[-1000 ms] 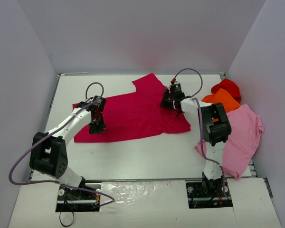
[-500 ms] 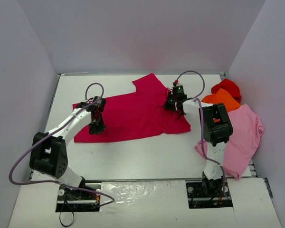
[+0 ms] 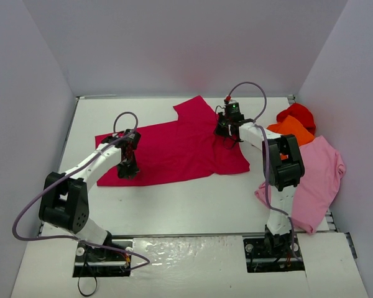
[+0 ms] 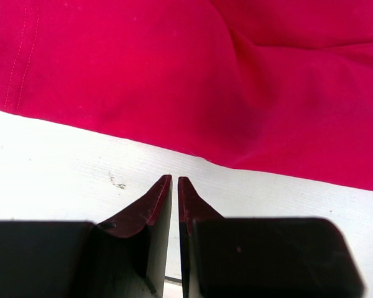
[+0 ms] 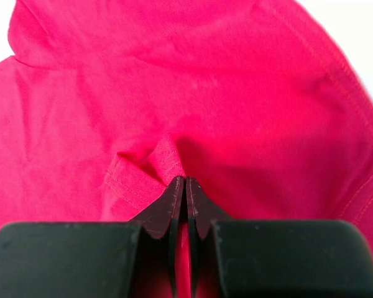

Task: Fold and stack the t-shirts
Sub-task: Fold the flattened tshirt in 1/3 of the way

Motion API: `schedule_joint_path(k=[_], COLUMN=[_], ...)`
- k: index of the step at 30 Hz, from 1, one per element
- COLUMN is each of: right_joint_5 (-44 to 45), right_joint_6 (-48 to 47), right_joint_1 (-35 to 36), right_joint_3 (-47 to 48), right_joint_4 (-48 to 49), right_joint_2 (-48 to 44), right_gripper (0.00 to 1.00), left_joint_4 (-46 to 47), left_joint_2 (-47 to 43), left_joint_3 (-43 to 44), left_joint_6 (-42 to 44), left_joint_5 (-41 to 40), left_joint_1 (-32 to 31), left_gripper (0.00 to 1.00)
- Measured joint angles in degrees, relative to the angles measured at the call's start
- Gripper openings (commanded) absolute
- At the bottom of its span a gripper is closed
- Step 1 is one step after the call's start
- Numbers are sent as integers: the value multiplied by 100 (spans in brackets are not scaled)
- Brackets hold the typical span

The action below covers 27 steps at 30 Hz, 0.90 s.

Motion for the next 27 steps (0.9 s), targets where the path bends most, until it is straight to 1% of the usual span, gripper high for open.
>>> schedule_joint_path(k=[10, 15, 16, 18, 20, 21, 23, 25, 27], right_joint_5=[22, 29, 38, 65, 89, 98, 138, 203, 330], right_joint_6=[-319, -472, -499, -559, -615, -647, -699, -733, -763], right_joint_1=[0, 0, 0, 0, 0, 0, 0, 0, 2], right_joint_3=[777, 986, 989, 989, 987, 983, 963, 910, 802], right_joint_4=[-152, -166, -168, -192, -236, -257, -287, -288, -267], right_joint_2=[63, 93, 114, 173, 232, 255, 275, 275, 271], right_gripper=[0, 1, 7, 23, 31, 34, 35, 35, 35], left_joint_4=[19, 28, 30, 33, 36, 38, 42, 42, 46], left_joint_2=[69, 169, 183, 202, 210, 211, 225, 250, 281], left_joint_3=[-4, -11, -11, -11, -11, -11, -11, -11, -11], left_joint_6=[0, 1, 1, 0, 0, 0, 0, 0, 0], left_joint_5=[-6, -8, -7, -7, -7, -8, -14, -20, -20], left_joint_1=[-24, -62, -70, -78, -83, -86, -98, -118, -148], left_gripper=[7, 7, 7, 7, 7, 7, 7, 7, 5])
